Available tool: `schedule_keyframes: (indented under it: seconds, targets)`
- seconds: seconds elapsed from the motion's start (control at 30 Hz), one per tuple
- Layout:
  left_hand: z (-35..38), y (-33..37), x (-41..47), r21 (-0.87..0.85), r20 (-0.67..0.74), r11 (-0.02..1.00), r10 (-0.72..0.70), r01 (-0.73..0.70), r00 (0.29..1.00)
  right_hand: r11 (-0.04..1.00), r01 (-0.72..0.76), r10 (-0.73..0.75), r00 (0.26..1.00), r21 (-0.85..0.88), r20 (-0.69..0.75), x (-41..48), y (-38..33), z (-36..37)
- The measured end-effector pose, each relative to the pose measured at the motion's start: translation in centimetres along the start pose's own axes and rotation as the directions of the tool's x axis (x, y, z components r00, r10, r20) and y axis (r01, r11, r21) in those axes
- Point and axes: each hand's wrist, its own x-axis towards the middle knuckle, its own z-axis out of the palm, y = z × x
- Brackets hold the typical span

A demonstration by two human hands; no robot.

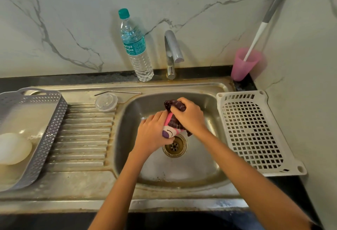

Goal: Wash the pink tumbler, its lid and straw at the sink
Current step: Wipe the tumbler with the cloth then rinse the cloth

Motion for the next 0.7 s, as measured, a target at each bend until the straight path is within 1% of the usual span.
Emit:
schedule_keyframes:
  seconds: [0.07, 0.1, 0.13, 0.17, 0.2, 0.23, 0.27, 0.3, 0.33, 0.37, 0.4, 0.43, 0.47, 0.5, 0.53, 0.57, 0.6, 0.63, 0.67, 0.7]
  targets:
    - [-0.2, -0.5, 0.0, 0.056, -0.027, 0.997, 0.056, -0.054, 0.998, 0.971, -0.151, 0.124, 0.981, 0.186, 0.148, 0.8, -0.2, -1.1]
    - [-0.4, -0.6, -0.1, 0.065, -0.047, 0.995, 0.082, -0.078, 0.996, 0.921, -0.245, 0.180, 0.957, 0.302, 0.228, 1.1, -0.2, -1.5]
    - [-0.6, -0.6, -0.1, 0.054, -0.068, 0.994, 0.099, -0.095, 0.993, 0.843, -0.340, 0.219, 0.925, 0.416, 0.312, 1.3, -0.1, -2.0]
    - [-1.0, -0.6, -0.2, 0.000, -0.087, 0.996, 0.090, -0.091, 0.992, 0.750, -0.422, 0.235, 0.889, 0.509, 0.392, 1.4, 0.2, -2.3]
    - [-1.4, -0.4, -0.2, -0.120, -0.093, 0.991, 0.041, -0.052, 0.995, 0.645, -0.483, 0.229, 0.861, 0.592, 0.454, 1.5, 0.4, -2.5]
    - [-1.8, -0.2, -0.2, -0.296, -0.070, 0.955, -0.051, 0.028, 0.996, 0.535, -0.518, 0.211, 0.847, 0.668, 0.488, 1.3, 0.5, -2.5]
    - [-2.2, 0.2, -0.1, -0.464, -0.024, 0.878, -0.145, 0.118, 0.989, 0.421, -0.526, 0.194, 0.848, 0.739, 0.493, 1.1, 0.5, -2.3]
    - [-2.4, 0.7, 0.1, -0.585, 0.022, 0.788, -0.219, 0.191, 0.975, 0.328, -0.504, 0.183, 0.864, 0.799, 0.469, 0.8, 0.4, -1.9]
    - [-2.4, 1.0, 0.4, -0.673, 0.060, 0.699, -0.275, 0.242, 0.960, 0.259, -0.467, 0.183, 0.883, 0.846, 0.432, 0.6, 0.4, -1.3]
    - [-2.3, 1.4, 0.7, -0.766, 0.099, 0.579, -0.323, 0.279, 0.941, 0.226, -0.421, 0.188, 0.904, 0.879, 0.384, 0.3, 0.3, -0.8]
    - [-2.1, 1.7, 0.9, -0.853, 0.142, 0.423, -0.374, 0.305, 0.916, 0.230, -0.374, 0.183, 0.924, 0.899, 0.337, 0.0, 0.1, -0.4]
    - [-1.9, 2.0, 1.1, -0.909, 0.201, 0.254, -0.428, 0.331, 0.881, 0.277, -0.326, 0.176, 0.942, 0.904, 0.285, -0.5, 0.0, 0.1]
    - [-1.7, 2.2, 1.2, -0.929, 0.263, 0.114, -0.467, 0.352, 0.844, 0.360, -0.266, 0.152, 0.963, 0.894, 0.225, -0.9, -0.1, 0.4]
    - [-1.6, 2.4, 1.3, -0.929, 0.315, 0.017, -0.484, 0.369, 0.817, 0.483, -0.182, 0.114, 0.983, 0.856, 0.145, -1.4, -0.1, 0.7]
    - [-1.4, 2.6, 1.3, -0.924, 0.350, -0.038, -0.482, 0.380, 0.803, 0.613, -0.074, 0.056, 0.997, 0.786, 0.050, -1.8, 0.1, 0.8]
    - [-1.3, 2.7, 1.3, -0.917, 0.378, -0.069, -0.470, 0.394, 0.798, 0.716, 0.053, -0.031, 0.999, 0.696, -0.044, -2.1, 0.3, 0.9]
    - [-1.3, 2.7, 1.3, -0.909, 0.403, -0.096, -0.449, 0.406, 0.798, 0.777, 0.171, -0.125, 0.985, 0.606, -0.117, -2.1, 0.5, 0.8]
    - [-1.4, 2.7, 1.3, -0.900, 0.427, -0.120, -0.425, 0.418, 0.798, 0.805, 0.255, -0.199, 0.967, 0.535, -0.161, -1.9, 0.5, 0.6]
    - [-1.5, 2.7, 1.2, -0.894, 0.445, -0.142, -0.395, 0.425, 0.804, 0.811, 0.291, -0.232, 0.956, 0.507, -0.179, -1.6, 0.3, 0.2]
    - [-1.6, 2.6, 1.0, -0.887, 0.461, -0.173, -0.358, 0.428, 0.812, 0.811, 0.273, -0.216, 0.962, 0.517, -0.168, -1.3, 0.0, -0.2]
